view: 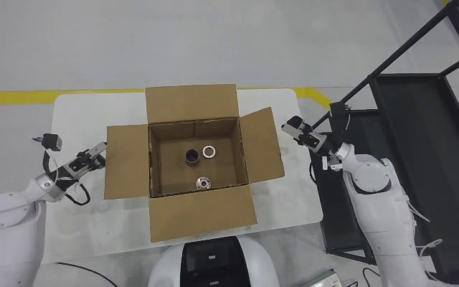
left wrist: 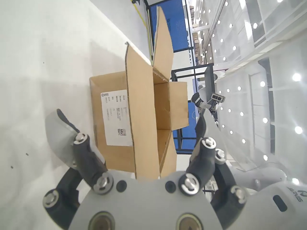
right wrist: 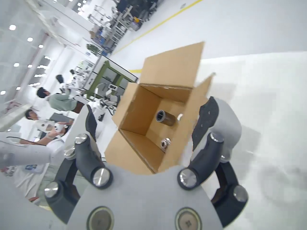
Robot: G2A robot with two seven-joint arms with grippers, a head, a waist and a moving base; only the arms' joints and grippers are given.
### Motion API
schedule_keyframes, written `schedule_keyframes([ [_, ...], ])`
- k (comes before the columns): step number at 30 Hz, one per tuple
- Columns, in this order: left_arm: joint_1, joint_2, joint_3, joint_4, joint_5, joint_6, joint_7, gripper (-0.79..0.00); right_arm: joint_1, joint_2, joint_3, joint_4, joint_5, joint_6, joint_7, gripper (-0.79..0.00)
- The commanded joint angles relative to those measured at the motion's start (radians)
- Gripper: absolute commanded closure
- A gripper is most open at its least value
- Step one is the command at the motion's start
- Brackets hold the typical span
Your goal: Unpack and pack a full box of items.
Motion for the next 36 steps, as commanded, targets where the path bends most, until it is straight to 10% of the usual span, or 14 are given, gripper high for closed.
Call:
schedule_keyframes([
  [1, -0.023, -0.003, 0.028, 0.029, -0.022, -0.011, -0.017, -0.785, -0.005, 0.001, -0.006, 0.021, -0.007, 0.021, -0.004, -0.785],
  [20, 0.032, 0.003, 0.066, -0.328, -0.454, 0.150, -0.348, -0.785, 0.190, -0.026, -0.337, 0.042, 0.238, 0.020, 0.263, -0.785],
  [36, -0.186, -0.035, 0.378, -0.134, -0.264, 0.227, -0.217, -0.785, 0.439, -0.062, -0.558, 0.277, 0.058, 0.053, 0.265, -0.785],
])
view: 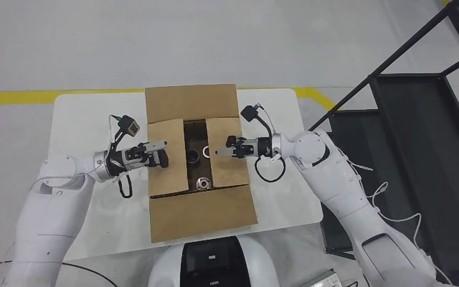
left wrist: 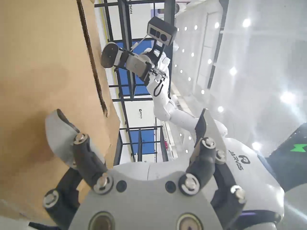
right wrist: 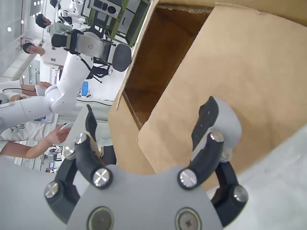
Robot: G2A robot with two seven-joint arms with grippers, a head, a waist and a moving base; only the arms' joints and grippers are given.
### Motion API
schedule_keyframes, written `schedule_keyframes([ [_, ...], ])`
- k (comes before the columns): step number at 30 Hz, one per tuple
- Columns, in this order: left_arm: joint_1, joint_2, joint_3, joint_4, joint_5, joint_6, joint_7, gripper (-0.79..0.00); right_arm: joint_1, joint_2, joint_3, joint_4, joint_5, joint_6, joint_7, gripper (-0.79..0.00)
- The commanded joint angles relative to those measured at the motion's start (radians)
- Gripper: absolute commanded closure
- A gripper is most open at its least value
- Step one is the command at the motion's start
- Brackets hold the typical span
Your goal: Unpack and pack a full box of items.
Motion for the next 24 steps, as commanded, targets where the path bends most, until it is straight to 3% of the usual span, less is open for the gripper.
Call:
schedule_keyframes([
  [1, -0.005, 0.000, 0.008, 0.002, 0.030, -0.008, 0.010, -0.785, 0.006, -0.001, -0.007, 0.005, -0.008, 0.002, 0.001, -0.785],
  [6, -0.003, 0.006, 0.010, -0.011, 0.095, -0.015, 0.031, -0.785, 0.012, 0.001, -0.020, 0.009, -0.019, 0.007, 0.014, -0.785],
  [13, 0.006, 0.007, -0.003, -0.011, -0.002, -0.021, 0.004, -0.785, -0.003, 0.011, 0.011, -0.047, 0.086, -0.030, 0.072, -0.785],
  [24, 0.086, 0.025, -0.189, -0.123, -0.268, -0.125, -0.007, -0.785, -0.203, 0.092, 0.291, -0.196, 0.158, 0.063, 0.263, -0.785],
])
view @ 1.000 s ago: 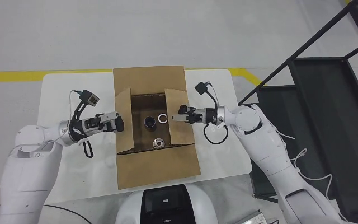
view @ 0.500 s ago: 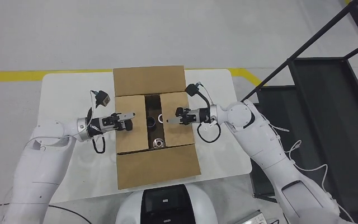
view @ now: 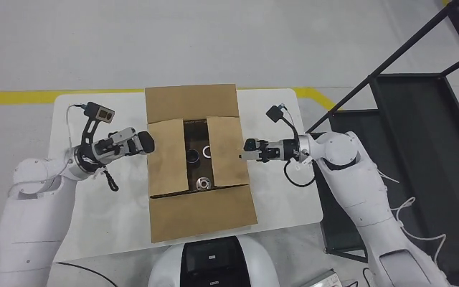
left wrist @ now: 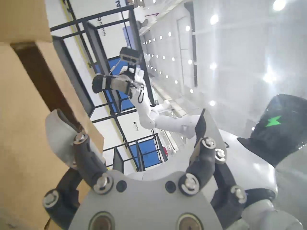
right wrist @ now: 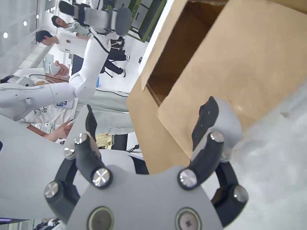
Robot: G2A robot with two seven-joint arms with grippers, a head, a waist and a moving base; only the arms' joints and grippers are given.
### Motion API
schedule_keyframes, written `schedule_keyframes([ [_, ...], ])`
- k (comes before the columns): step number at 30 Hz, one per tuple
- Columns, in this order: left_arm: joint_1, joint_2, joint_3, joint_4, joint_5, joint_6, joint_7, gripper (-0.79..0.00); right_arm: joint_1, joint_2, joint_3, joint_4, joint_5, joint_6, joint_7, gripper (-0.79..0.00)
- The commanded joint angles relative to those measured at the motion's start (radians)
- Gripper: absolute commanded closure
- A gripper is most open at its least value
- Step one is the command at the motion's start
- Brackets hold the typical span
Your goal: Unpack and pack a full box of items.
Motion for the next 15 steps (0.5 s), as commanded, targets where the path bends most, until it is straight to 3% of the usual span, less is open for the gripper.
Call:
schedule_keyframes([
  [1, 0.017, 0.003, -0.031, -0.016, -0.035, -0.007, -0.002, -0.785, -0.050, 0.012, 0.049, -0.019, -0.013, 0.022, 0.025, -0.785],
  [7, 0.046, 0.010, -0.084, -0.035, -0.060, -0.012, -0.011, -0.785, -0.206, 0.032, 0.116, -0.065, -0.022, 0.079, 0.003, -0.785],
  [15, 0.025, 0.013, -0.089, 0.015, -0.057, -0.012, -0.022, -0.785, -0.327, 0.037, 0.081, -0.107, -0.054, 0.133, -0.058, -0.785],
])
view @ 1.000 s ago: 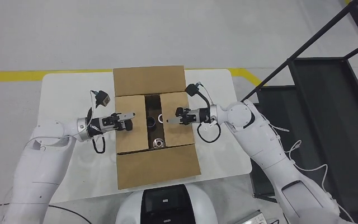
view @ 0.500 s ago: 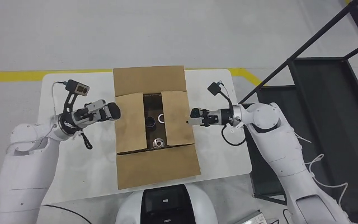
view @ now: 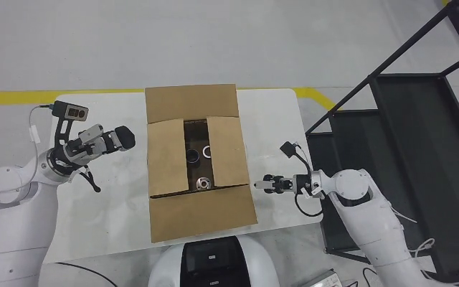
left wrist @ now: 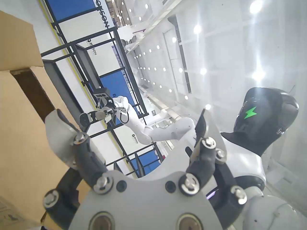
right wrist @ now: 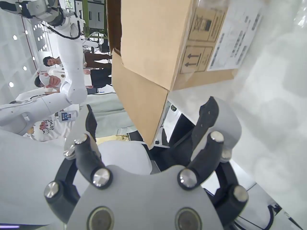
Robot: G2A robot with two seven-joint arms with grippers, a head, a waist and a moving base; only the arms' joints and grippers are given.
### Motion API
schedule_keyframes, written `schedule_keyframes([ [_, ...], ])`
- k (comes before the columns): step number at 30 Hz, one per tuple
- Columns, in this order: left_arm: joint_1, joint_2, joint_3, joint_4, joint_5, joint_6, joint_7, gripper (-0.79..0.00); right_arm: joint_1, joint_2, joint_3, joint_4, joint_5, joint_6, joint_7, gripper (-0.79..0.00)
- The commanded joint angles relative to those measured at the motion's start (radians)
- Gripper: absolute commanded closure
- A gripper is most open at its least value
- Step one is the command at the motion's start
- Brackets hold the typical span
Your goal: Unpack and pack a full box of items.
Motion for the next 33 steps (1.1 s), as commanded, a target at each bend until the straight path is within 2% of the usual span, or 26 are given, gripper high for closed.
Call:
schedule_keyframes([
  [1, -0.010, 0.000, 0.002, 0.013, 0.002, -0.002, 0.004, -0.785, -0.013, -0.001, -0.013, 0.002, -0.002, 0.006, -0.018, -0.785],
  [5, -0.028, 0.000, 0.006, 0.026, 0.006, -0.004, 0.004, -0.785, -0.021, -0.002, -0.049, 0.010, 0.003, 0.019, -0.027, -0.785],
  [9, -0.035, 0.002, 0.000, 0.031, 0.015, -0.003, 0.000, -0.785, -0.018, -0.001, -0.086, -0.015, 0.046, 0.048, 0.035, -0.785],
  [13, -0.036, 0.006, -0.016, 0.039, 0.023, -0.004, 0.005, -0.785, 0.002, -0.005, -0.126, -0.034, 0.146, 0.039, 0.099, -0.785],
  [17, -0.030, 0.009, -0.030, 0.042, 0.028, -0.005, 0.012, -0.785, 0.034, -0.008, -0.143, -0.039, 0.230, 0.025, 0.112, -0.785],
  [23, -0.025, 0.011, -0.039, 0.052, 0.041, -0.017, 0.029, -0.785, 0.073, -0.014, -0.141, -0.046, 0.376, -0.015, 0.068, -0.785],
  [30, -0.013, 0.010, -0.027, 0.021, 0.050, -0.026, 0.038, -0.785, 0.166, -0.030, -0.195, 0.046, 0.333, -0.078, -0.050, -0.785],
  [33, -0.002, 0.012, -0.022, -0.022, 0.045, -0.025, 0.004, -0.785, 0.207, -0.039, -0.225, 0.089, 0.316, -0.096, -0.097, -0.785],
])
